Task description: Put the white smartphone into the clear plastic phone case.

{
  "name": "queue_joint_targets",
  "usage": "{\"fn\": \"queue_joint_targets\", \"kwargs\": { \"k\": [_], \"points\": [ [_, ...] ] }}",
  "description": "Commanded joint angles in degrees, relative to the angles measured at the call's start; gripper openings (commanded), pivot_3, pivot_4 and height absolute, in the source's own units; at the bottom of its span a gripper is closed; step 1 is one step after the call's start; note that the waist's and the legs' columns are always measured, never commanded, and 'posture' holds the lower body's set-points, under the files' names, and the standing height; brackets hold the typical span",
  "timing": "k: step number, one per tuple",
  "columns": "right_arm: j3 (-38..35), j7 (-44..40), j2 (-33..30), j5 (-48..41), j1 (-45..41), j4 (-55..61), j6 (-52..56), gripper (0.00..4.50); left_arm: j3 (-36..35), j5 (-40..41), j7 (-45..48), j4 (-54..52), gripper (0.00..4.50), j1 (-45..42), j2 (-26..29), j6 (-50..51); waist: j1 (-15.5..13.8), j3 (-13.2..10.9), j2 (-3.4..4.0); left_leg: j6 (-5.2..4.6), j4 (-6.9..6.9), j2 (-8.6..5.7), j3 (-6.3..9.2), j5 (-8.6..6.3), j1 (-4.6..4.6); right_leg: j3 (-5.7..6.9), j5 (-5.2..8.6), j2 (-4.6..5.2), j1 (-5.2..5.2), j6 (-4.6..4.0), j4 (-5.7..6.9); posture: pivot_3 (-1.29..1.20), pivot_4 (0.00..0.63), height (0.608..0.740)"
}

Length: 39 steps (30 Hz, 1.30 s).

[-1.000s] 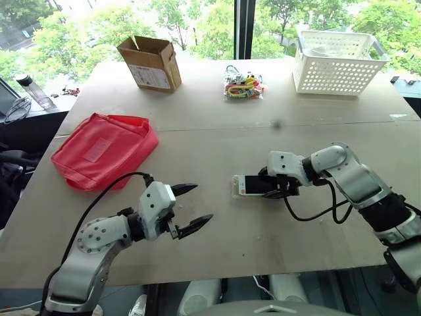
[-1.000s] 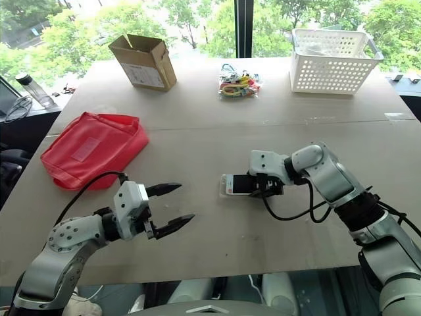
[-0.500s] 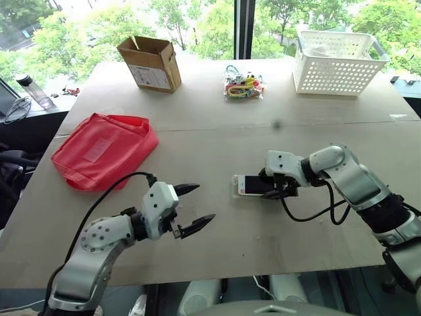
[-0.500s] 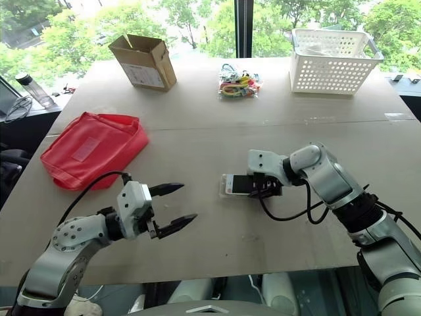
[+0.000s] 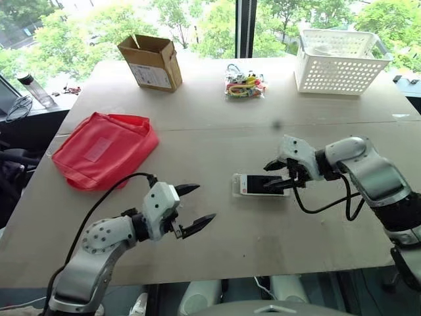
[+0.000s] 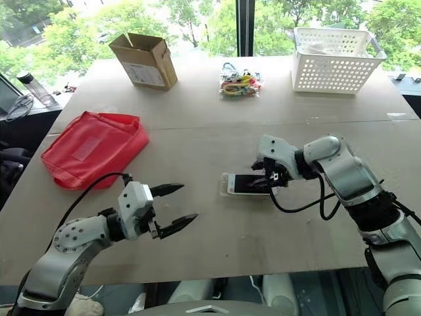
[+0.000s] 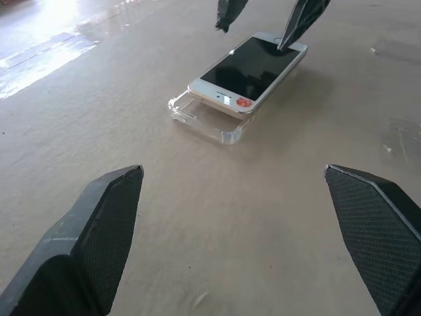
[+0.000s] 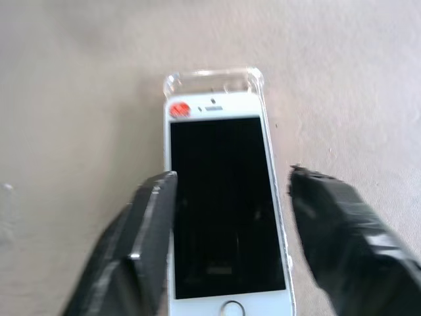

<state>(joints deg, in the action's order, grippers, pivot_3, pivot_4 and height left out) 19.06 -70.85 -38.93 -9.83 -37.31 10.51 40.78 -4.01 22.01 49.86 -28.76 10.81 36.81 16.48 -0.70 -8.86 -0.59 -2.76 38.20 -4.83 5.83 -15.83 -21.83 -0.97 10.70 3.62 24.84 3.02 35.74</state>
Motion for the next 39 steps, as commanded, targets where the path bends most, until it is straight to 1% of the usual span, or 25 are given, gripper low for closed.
{"fn": "queue_joint_targets", "kwargs": {
  "k": [1,3,6,11,13,16,19,20,22,23,26,29,33,35,39],
  "points": [
    [0.22,2.46,3.05,-1.38,-0.77,0.32,1.24,0.79,-0.51,1.32,-0.13,-2.61,4.50,-1.17,0.84,0.67,0.13,0.00,0.01,-0.01,0.00,0.00,0.00,-0.01,0.00,0.00,0.00,0.00,0.01,0.00,0.00,0.00,0.150,0.739],
    [2.11,4.18,5.63,-0.39,-0.73,-1.97,0.73,0.06,-0.60,1.53,0.01,-2.57,4.50,-1.59,1.06,0.95,0.14,-0.01,0.02,-0.01,0.00,0.00,-0.01,-0.01,0.00,0.00,0.00,-0.01,0.01,0.00,0.02,0.00,0.150,0.739],
    [5.59,6.06,8.11,2.41,-0.50,-6.00,-1.28,0.06,-0.92,1.94,0.25,-2.38,4.50,-2.00,1.48,1.19,0.10,-0.02,0.04,0.22,-0.01,0.00,0.00,0.12,0.01,0.02,0.00,-0.02,0.01,0.00,0.01,0.00,0.150,0.739],
    [15.04,8.14,9.26,11.26,-0.24,-16.64,-8.12,0.06,-1.21,2.57,0.95,-1.65,4.50,-2.82,2.33,1.77,0.07,0.02,0.04,0.22,-0.01,-0.03,-0.03,0.12,0.06,0.07,0.00,-0.01,-0.02,0.00,0.01,0.00,0.150,0.739],
    [16.47,7.87,9.34,12.56,0.40,-18.75,-9.97,0.06,-0.93,2.56,1.30,-1.59,4.50,-2.99,2.85,2.17,0.06,0.20,0.06,0.23,-0.02,-0.03,-0.03,0.12,0.15,0.08,0.00,-0.01,-0.08,0.00,0.02,0.00,0.150,0.739],
    [15.08,7.69,9.73,11.80,1.30,-19.12,-10.33,0.06,-0.59,2.55,1.40,-0.82,4.50,-4.07,3.08,2.65,0.05,0.51,0.01,0.22,-0.03,-0.02,-0.01,0.11,0.34,0.12,0.01,-0.01,-0.24,0.01,0.02,0.00,0.150,0.739],
    [13.08,8.50,9.71,11.26,2.02,-18.70,-11.34,0.06,0.59,2.04,1.08,0.26,4.50,-5.95,2.44,2.75,-0.10,0.52,0.03,-0.02,-0.04,-0.03,-0.02,-0.04,0.73,0.11,0.02,-0.01,-0.62,0.02,0.02,0.00,0.150,0.739],
    [12.53,8.96,9.85,11.15,2.33,-18.61,-11.85,0.06,0.91,1.94,0.94,0.41,4.50,-6.39,2.20,2.82,-0.11,0.52,0.02,0.13,-0.10,-0.03,-0.01,-0.20,1.06,0.13,0.05,-0.01,-0.94,0.04,-0.03,0.00,0.150,0.739],
    [10.28,10.56,10.90,10.07,2.83,-18.06,-11.48,0.06,1.27,1.78,0.82,0.41,4.50,-6.67,2.03,2.85,-0.05,0.52,0.02,0.13,-0.11,-0.03,0.01,-0.21,1.14,0.16,0.13,-0.01,-1.04,-0.02,-0.04,0.00,0.150,0.739],
    [8.62,10.71,11.47,8.81,3.07,-17.19,-11.66,0.06,1.36,1.75,0.81,0.38,4.50,-6.67,2.03,2.83,0.03,0.52,0.03,0.13,-0.11,-0.03,0.01,-0.21,1.16,0.16,0.17,-0.02,-1.05,-0.06,-0.04,0.00,0.150,0.739],
    [-0.90,11.34,14.39,-0.08,2.82,-10.81,-7.26,0.06,1.40,2.09,0.87,0.38,4.50,-6.57,2.17,3.00,0.10,0.40,0.09,0.09,-0.11,-0.03,0.01,-0.18,1.12,0.12,0.04,-0.05,-1.03,0.05,-0.04,0.00,0.150,0.739],
    [-5.40,10.50,13.35,-5.43,2.71,-4.25,-2.74,0.06,1.29,2.39,1.25,0.72,4.50,-6.68,2.54,3.18,0.10,0.17,0.34,0.01,-0.12,-0.02,0.01,-0.08,0.84,0.08,0.03,-0.06,-0.72,0.03,0.00,0.00,0.150,0.739],
    [-5.19,9.29,10.06,-8.04,3.70,1.93,1.10,0.06,1.10,2.88,1.50,0.88,4.50,-6.92,2.73,3.62,0.05,0.15,0.39,0.14,-0.17,-0.01,0.02,-0.06,0.47,0.08,0.03,-0.06,-0.33,0.03,0.00,0.00,0.150,0.739],
    [-3.63,8.48,8.11,-8.38,4.10,4.27,2.14,0.06,1.00,3.06,1.58,0.76,4.50,-6.87,2.82,3.84,0.11,0.14,0.38,0.28,-0.16,-0.01,0.03,0.02,0.06,0.08,0.02,-0.06,0.07,0.02,0.00,0.00,0.150,0.739],
    [0.20,8.03,5.91,-7.10,4.98,5.18,2.03,0.06,0.78,3.41,1.57,0.42,4.50,-6.72,3.03,4.29,0.11,0.13,0.37,0.28,-0.16,0.00,0.03,0.02,0.02,0.04,0.02,-0.05,0.09,0.02,-0.04,0.00,0.150,0.739]
  ]
}}
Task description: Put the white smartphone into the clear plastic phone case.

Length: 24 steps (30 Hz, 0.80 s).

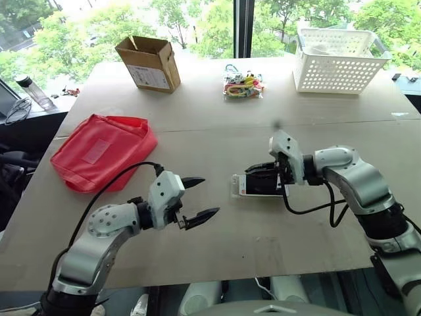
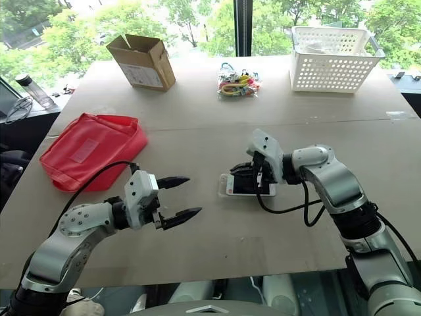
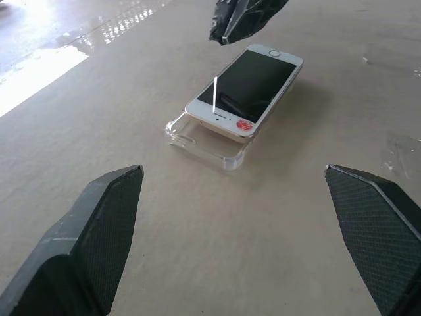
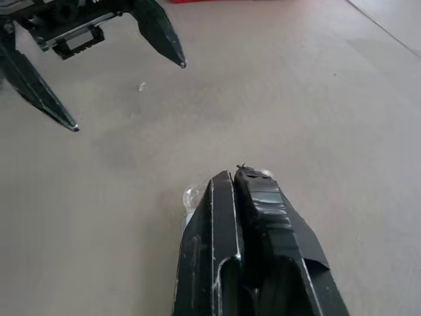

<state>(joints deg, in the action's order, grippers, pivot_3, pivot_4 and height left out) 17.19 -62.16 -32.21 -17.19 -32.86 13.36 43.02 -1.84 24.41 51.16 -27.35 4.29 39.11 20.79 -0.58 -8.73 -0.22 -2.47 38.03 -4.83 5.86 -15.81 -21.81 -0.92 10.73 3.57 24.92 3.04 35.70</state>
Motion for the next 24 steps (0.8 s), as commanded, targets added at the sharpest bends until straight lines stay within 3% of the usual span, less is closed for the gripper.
{"fn": "queue_joint_targets", "kwargs": {
  "k": [1,11,24],
  "points": [
    [3.44,-0.38,-1.09,1.28,0.75,1.78,-0.90,0.06,-1.42,1.05,0.23,-1.09,4.50,-0.17,0.79,0.10,-0.01,0.00,0.00,0.00,0.00,0.00,0.00,0.00,0.00,-0.01,0.00,0.00,0.00,0.00,-0.01,0.00,0.150,0.739],
    [9.03,1.02,0.82,5.23,0.06,-2.32,-3.93,0.06,-2.56,1.87,-0.21,-2.85,4.50,1.12,1.82,1.25,-0.04,-0.04,-0.04,0.00,0.01,0.00,0.00,0.00,0.00,0.02,0.00,0.00,0.00,0.00,-0.01,0.00,0.150,0.739],
    [7.81,1.48,2.26,4.95,-0.70,-6.61,-3.62,0.06,-3.30,2.81,0.56,-3.66,4.50,2.57,1.93,1.15,-0.06,-0.05,-0.05,0.01,0.01,0.00,0.00,0.00,0.02,0.03,0.00,0.00,-0.02,0.00,0.00,0.00,0.150,0.739]
  ]
}}
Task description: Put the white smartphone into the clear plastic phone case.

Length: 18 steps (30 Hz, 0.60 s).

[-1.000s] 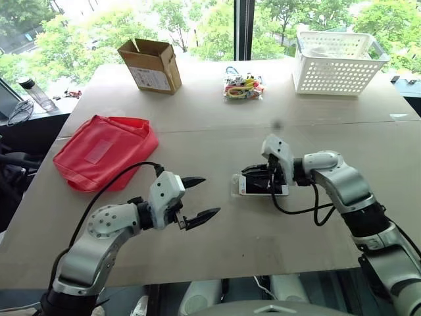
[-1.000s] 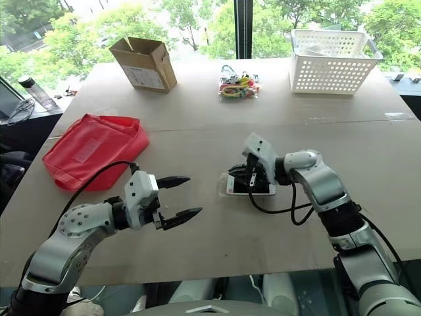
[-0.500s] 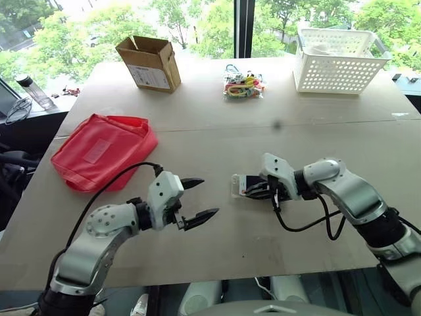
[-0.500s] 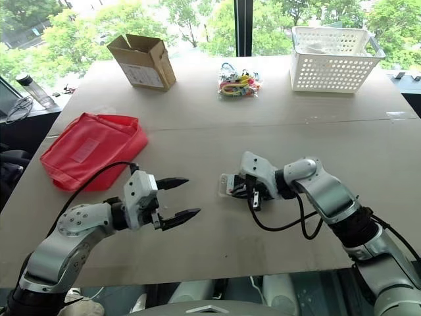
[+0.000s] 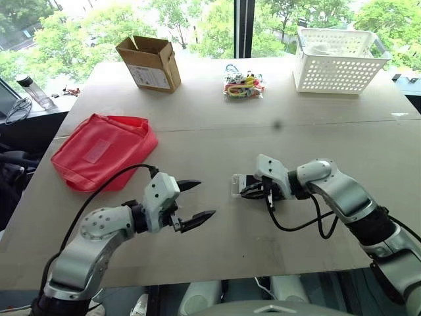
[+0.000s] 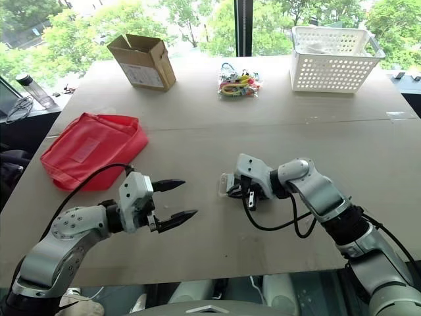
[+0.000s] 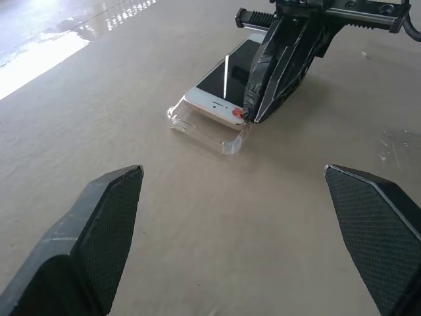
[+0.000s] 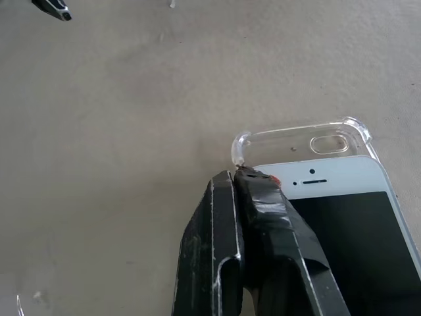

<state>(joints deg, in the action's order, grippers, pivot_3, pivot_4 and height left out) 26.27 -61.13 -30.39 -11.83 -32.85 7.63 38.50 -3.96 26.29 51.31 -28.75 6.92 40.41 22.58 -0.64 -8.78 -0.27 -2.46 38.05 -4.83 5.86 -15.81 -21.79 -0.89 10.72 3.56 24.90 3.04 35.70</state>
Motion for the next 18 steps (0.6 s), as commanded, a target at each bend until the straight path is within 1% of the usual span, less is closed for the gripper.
{"fn": "queue_joint_targets", "kwargs": {
  "k": [1,4,7,10,16,18],
  "points": [
    [-1.51,0.55,0.61,-0.57,-0.82,-1.04,1.09,0.06,-1.14,0.94,0.40,-2.23,4.50,-0.06,0.62,-0.68,0.00,0.00,0.00,0.00,0.00,0.00,0.00,0.00,0.00,0.01,0.00,0.00,0.00,0.00,0.00,0.00,0.150,0.739],
    [-1.50,0.63,0.66,-0.57,-0.95,-1.67,1.68,0.06,-0.95,0.93,0.34,-2.24,4.50,0.04,0.50,-0.79,0.00,0.00,0.00,0.00,0.00,0.00,0.00,0.00,0.01,0.00,0.00,0.00,0.00,0.00,0.01,0.00,0.150,0.739],
    [-1.06,0.26,0.81,-1.55,-0.73,-2.67,4.75,0.06,-0.87,0.88,0.43,-2.10,4.50,0.28,0.41,-1.01,0.03,0.00,0.00,0.00,0.00,0.00,0.00,0.00,0.01,-0.01,0.00,-0.01,0.00,0.00,0.01,0.00,0.150,0.739],
    [0.86,-0.09,0.29,-0.80,-0.24,-4.95,6.42,0.06,-0.87,0.82,0.56,-1.92,4.50,0.45,0.40,-1.23,0.00,0.01,0.00,0.00,0.00,0.00,0.00,0.00,0.02,-0.01,0.00,0.00,-0.01,0.00,0.01,0.00,0.150,0.739],
    [4.00,0.94,1.71,2.37,0.50,-12.95,3.75,0.06,-0.88,0.77,0.75,-1.63,4.50,0.80,0.36,-1.67,0.03,0.24,-0.13,-0.04,0.00,0.00,0.00,-0.03,0.19,-0.01,0.00,0.00,-0.19,0.00,0.01,0.00,0.150,0.739],
    [4.58,1.17,2.01,3.23,0.96,-14.60,2.43,0.06,-0.94,0.72,0.83,-1.50,4.50,0.96,0.36,-1.89,0.19,0.29,-0.18,-0.24,-0.01,0.01,0.00,-0.16,0.47,-0.01,0.00,-0.02,-0.40,0.00,0.01,0.00,0.150,0.739]
  ]
}}
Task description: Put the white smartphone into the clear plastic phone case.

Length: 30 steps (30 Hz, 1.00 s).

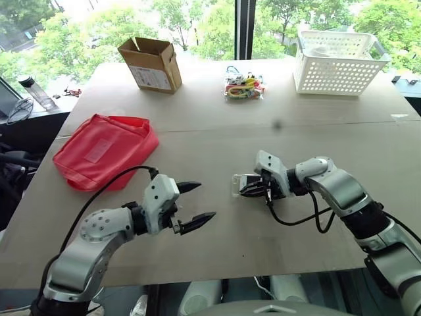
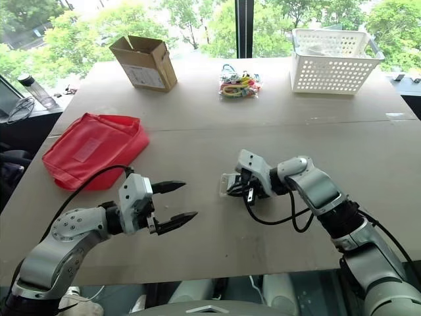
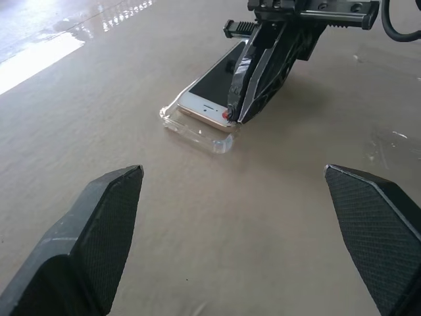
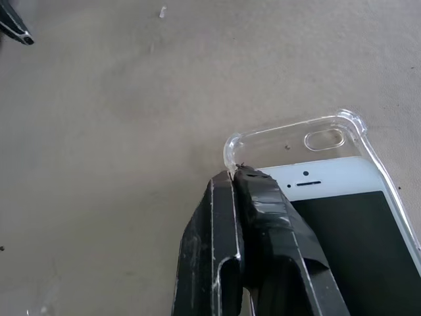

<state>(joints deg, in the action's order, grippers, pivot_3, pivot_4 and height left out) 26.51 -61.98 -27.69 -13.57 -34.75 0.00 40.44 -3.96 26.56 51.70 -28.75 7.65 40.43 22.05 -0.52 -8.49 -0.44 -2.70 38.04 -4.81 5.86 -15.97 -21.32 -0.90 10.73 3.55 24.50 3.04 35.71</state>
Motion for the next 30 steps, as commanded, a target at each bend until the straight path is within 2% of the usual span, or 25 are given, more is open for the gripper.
{"fn": "queue_joint_targets", "kwargs": {
  "k": [1,4,15,23,27,30],
  "points": [
    [4.24,2.39,-0.44,5.23,3.03,-7.57,-0.07,0.06,-0.93,0.41,0.49,-1.41,4.50,0.29,0.34,-1.47,0.08,0.01,0.01,0.15,-0.03,0.00,0.00,-0.11,0.37,0.00,0.07,0.00,-0.34,-0.05,0.00,0.00,0.150,0.739],
    [3.81,3.14,0.24,5.77,3.38,-8.73,-1.36,0.06,-0.88,0.34,0.59,-1.28,4.50,0.37,0.24,-1.64,0.39,0.10,-0.06,0.20,-0.05,0.02,0.00,-0.17,0.83,0.01,0.36,0.00,-0.81,0.09,-0.01,0.00,0.150,0.739],
    [5.90,3.89,1.86,9.46,3.76,-14.52,-4.08,0.06,-0.47,0.35,1.29,-0.47,4.50,-0.12,0.43,-2.00,1.30,0.60,0.02,0.21,-0.05,0.03,0.00,-0.16,1.04,0.02,0.36,0.00,-0.94,0.11,0.00,0.00,0.150,0.739],
    [5.61,9.43,4.97,13.73,3.79,-19.74,-9.39,0.06,-1.27,0.68,1.26,-1.36,4.50,0.88,0.67,-1.69,1.87,0.80,-0.06,0.24,-0.32,0.14,-0.03,-0.18,1.77,-0.02,0.42,0.13,-1.50,0.14,0.00,0.00,0.150,0.739],
    [5.99,8.53,5.25,14.09,4.57,-20.06,-9.80,0.06,-1.24,0.75,1.07,-1.57,4.50,1.06,0.57,-1.71,2.23,0.79,-0.05,0.25,-0.66,0.15,-0.04,-0.19,1.88,0.00,0.44,0.25,-1.73,0.14,0.00,0.00,0.150,0.739],
    [4.39,4.30,4.46,9.63,5.77,-16.09,-5.32,0.06,-1.12,0.73,0.99,-1.57,4.50,0.99,0.51,-1.76,2.34,0.80,-0.02,0.26,-0.73,0.15,-0.03,-0.19,1.91,0.02,0.45,0.26,-1.75,0.14,0.00,0.00,0.150,0.739]
  ]
}}
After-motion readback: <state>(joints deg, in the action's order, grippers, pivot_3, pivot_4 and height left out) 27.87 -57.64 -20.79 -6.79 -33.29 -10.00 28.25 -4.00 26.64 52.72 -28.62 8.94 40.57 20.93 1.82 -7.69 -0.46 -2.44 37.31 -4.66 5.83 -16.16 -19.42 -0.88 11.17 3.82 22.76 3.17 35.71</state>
